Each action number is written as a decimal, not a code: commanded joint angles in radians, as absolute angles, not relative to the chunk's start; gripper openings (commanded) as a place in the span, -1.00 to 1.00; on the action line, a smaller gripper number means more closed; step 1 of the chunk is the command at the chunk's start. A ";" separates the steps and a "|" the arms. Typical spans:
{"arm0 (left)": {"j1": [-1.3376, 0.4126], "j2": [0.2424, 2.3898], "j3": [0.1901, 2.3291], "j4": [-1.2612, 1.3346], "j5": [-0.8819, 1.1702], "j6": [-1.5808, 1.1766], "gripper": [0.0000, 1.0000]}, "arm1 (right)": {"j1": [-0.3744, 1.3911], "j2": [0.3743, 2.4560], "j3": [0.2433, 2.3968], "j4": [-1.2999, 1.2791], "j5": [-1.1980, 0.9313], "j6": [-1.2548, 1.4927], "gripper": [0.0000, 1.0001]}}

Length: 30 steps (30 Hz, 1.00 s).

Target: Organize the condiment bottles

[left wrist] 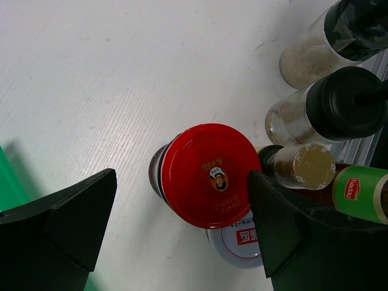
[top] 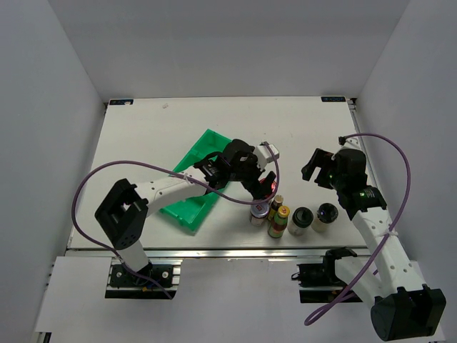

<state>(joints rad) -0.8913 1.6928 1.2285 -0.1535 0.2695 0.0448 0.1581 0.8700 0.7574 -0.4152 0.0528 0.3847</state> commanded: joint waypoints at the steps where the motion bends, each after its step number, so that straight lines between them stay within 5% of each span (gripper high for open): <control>1: -0.899 1.700 1.256 -0.205 0.273 0.067 0.96 | 0.155 0.868 0.775 -0.388 0.060 0.373 0.79; 30: -0.899 1.781 1.325 -0.222 0.170 0.078 0.96 | 0.155 0.871 0.764 -0.371 0.031 0.367 0.79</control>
<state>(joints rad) -0.8944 1.7817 1.2835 -0.2070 0.2253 0.0715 0.1581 0.8787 0.7570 -0.4122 0.0410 0.3840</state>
